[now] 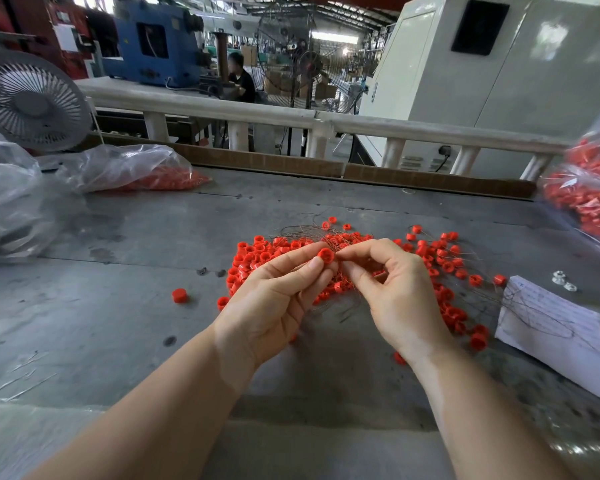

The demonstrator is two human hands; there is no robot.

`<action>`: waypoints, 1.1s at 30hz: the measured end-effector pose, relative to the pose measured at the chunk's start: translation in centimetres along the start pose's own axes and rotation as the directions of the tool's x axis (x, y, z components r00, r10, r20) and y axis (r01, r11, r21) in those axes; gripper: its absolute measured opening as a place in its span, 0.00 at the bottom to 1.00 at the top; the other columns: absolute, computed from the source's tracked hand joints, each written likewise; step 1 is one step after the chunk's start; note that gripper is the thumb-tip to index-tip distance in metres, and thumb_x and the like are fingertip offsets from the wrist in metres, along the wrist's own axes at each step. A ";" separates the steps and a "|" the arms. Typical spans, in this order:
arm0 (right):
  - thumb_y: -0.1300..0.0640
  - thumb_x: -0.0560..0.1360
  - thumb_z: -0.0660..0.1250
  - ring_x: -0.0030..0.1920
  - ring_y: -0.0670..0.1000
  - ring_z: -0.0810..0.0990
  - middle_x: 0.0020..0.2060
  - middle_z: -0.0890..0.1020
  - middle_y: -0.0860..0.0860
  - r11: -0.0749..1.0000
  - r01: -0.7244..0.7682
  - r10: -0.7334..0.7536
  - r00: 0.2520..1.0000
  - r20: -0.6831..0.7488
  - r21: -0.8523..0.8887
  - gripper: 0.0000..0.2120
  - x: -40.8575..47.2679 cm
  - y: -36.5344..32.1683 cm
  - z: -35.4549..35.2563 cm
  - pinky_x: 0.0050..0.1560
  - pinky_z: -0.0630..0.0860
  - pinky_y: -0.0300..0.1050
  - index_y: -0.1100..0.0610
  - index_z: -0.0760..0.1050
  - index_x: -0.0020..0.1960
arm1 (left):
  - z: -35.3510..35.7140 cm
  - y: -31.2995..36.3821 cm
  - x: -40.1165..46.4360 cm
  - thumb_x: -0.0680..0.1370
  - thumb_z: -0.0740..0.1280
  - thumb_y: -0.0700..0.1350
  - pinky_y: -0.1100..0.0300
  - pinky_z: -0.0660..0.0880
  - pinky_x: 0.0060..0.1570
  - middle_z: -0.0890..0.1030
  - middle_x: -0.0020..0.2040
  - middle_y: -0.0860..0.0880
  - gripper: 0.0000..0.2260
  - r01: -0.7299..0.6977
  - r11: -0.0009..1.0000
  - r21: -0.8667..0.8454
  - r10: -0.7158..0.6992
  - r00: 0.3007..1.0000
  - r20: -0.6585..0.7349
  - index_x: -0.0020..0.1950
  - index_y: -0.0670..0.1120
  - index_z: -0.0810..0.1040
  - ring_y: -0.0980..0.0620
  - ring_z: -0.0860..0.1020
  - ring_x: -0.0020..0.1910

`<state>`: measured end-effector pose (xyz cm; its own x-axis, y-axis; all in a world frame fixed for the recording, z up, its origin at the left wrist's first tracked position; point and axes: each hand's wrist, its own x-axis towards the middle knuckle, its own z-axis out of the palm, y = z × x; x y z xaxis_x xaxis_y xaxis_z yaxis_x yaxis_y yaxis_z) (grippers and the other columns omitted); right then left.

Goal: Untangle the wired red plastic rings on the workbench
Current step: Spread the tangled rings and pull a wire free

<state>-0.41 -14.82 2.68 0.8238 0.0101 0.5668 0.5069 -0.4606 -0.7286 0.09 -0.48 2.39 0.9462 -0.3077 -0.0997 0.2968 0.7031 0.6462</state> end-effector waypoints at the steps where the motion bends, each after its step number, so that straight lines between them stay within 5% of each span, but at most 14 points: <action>1: 0.66 0.72 0.70 0.44 0.41 0.78 0.41 0.81 0.51 1.000 0.000 0.000 1.000 0.003 -0.008 0.08 0.0 0.0 0.0 0.44 0.69 0.26 0.53 0.80 0.43 | 0.0 0.0 0.0 0.65 0.66 0.33 0.67 0.79 0.35 0.84 0.40 0.43 0.10 0.001 1.000 0.000 -0.001 1.000 0.000 0.40 0.40 0.85 0.52 0.84 0.39; 9: 0.66 0.73 0.69 0.43 0.44 0.76 0.38 0.78 0.50 0.995 0.020 -0.017 0.999 0.029 -0.097 0.05 -0.1 -0.1 0.1 0.44 0.69 0.27 0.58 0.80 0.42 | 0.1 0.0 -0.1 0.65 0.66 0.33 0.66 0.79 0.35 0.84 0.40 0.43 0.10 0.008 1.000 0.001 -0.008 1.000 -0.003 0.41 0.40 0.85 0.52 0.84 0.39; 15: 0.64 0.73 0.69 0.41 0.47 0.76 0.38 0.77 0.50 0.988 0.040 -0.031 0.998 0.062 -0.148 0.04 -0.2 -0.1 0.2 0.46 0.73 0.40 0.58 0.81 0.42 | 0.3 0.0 -0.2 0.65 0.66 0.33 0.67 0.79 0.35 0.84 0.40 0.44 0.10 0.001 1.000 0.012 -0.001 1.000 0.004 0.40 0.40 0.85 0.52 0.84 0.39; 21: 0.64 0.73 0.69 0.40 0.44 0.76 0.38 0.78 0.48 0.995 -0.008 0.014 0.998 0.057 -0.103 0.03 -0.1 0.0 0.1 0.44 0.70 0.30 0.58 0.81 0.43 | 0.4 0.0 -0.3 0.65 0.66 0.33 0.67 0.79 0.35 0.84 0.41 0.43 0.10 -0.006 1.000 0.005 0.006 0.999 0.032 0.41 0.40 0.85 0.52 0.84 0.39; 33: 0.62 0.73 0.69 0.39 0.41 0.77 0.40 0.81 0.50 0.991 -0.131 0.130 0.984 0.125 0.000 0.04 -0.2 -0.4 0.2 0.45 0.72 0.31 0.59 0.80 0.47 | 0.6 0.0 -0.5 0.66 0.66 0.34 0.68 0.79 0.37 0.84 0.41 0.43 0.09 -0.073 0.995 0.072 0.066 0.993 0.101 0.39 0.42 0.85 0.53 0.84 0.40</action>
<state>-0.76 -14.47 2.83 0.9077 0.0611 0.4151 0.3950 -0.4581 -0.7963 -0.48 -0.72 2.85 0.9457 -0.3244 0.0201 0.2168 0.6756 0.7047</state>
